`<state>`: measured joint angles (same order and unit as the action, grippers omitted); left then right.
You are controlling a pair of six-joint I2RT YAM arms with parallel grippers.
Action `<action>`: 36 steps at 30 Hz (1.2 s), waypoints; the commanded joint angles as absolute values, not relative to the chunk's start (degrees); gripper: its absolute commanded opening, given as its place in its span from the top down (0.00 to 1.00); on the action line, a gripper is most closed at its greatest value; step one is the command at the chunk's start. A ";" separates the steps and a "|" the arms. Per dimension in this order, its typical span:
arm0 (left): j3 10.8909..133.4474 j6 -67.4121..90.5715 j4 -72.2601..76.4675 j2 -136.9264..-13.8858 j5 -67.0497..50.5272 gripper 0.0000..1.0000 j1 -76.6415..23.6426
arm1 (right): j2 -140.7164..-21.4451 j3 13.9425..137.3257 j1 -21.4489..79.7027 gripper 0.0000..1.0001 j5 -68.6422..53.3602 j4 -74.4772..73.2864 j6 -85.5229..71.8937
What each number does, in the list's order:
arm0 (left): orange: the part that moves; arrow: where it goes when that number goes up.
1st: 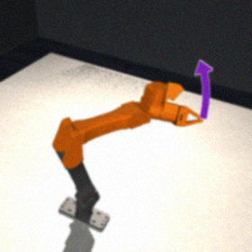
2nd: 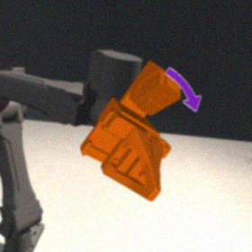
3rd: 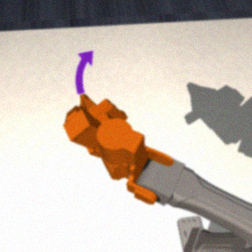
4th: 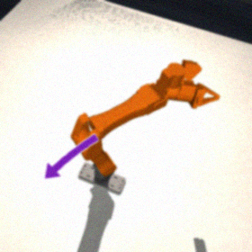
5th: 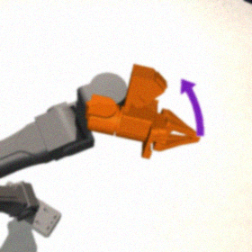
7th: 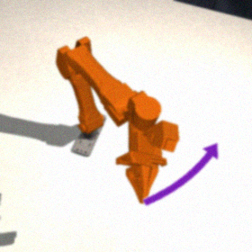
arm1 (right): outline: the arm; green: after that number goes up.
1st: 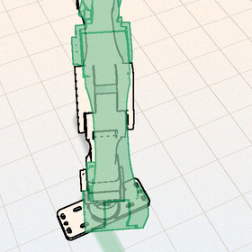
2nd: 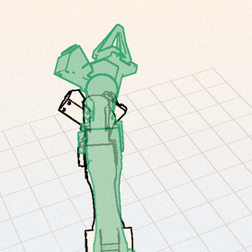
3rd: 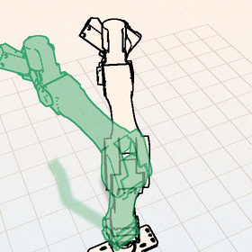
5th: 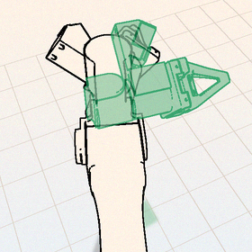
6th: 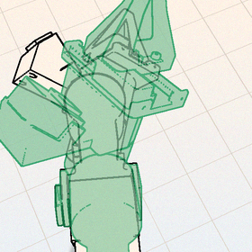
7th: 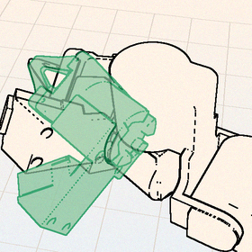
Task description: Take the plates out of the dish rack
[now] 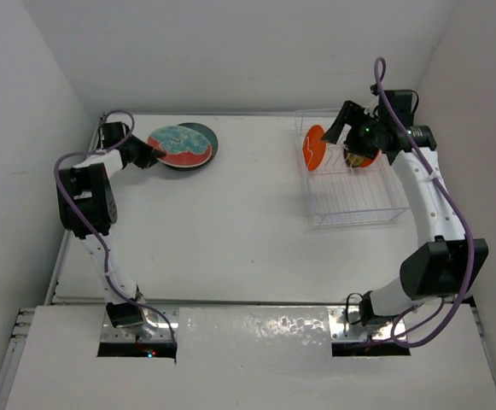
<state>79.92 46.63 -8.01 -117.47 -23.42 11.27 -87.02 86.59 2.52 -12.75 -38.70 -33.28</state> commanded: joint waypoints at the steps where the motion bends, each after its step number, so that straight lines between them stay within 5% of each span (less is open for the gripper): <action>1: 89.54 46.32 -2.89 -118.11 -28.21 1.00 10.81 | -85.69 89.21 0.79 0.14 -11.69 -40.87 -29.27; 4: 94.29 44.74 -7.27 -121.36 -27.87 0.94 10.81 | -87.01 90.17 0.35 0.14 -12.04 -41.48 -27.34; 5: 95.61 43.43 -11.12 -122.16 -27.69 0.77 10.90 | -88.49 91.48 0.44 0.14 -12.30 -42.01 -25.77; 8: 98.17 41.67 -17.12 -123.84 -26.55 0.45 10.72 | -93.15 98.15 0.44 0.14 -8.03 -47.09 -22.77; 12: 100.37 39.21 -27.04 -125.41 -22.86 0.10 9.85 | -105.08 110.53 0.70 0.18 -0.97 -53.69 -18.46; 14: 101.07 38.42 -30.39 -126.12 -21.54 0.00 9.58 | -108.44 114.15 1.31 0.21 -0.53 -54.48 -17.58; 21: 107.82 32.70 -45.68 -127.26 -9.24 0.00 7.47 | -121.02 128.67 6.85 0.27 0.00 -57.30 -14.77; 29: 106.71 26.37 -55.37 -124.81 -0.89 0.00 7.38 | -124.80 123.31 12.74 0.31 17.57 -53.35 -11.78; 36: 95.55 24.96 -52.65 -108.14 -0.35 0.00 6.77 | -126.56 123.31 13.98 0.41 27.77 -49.57 -8.53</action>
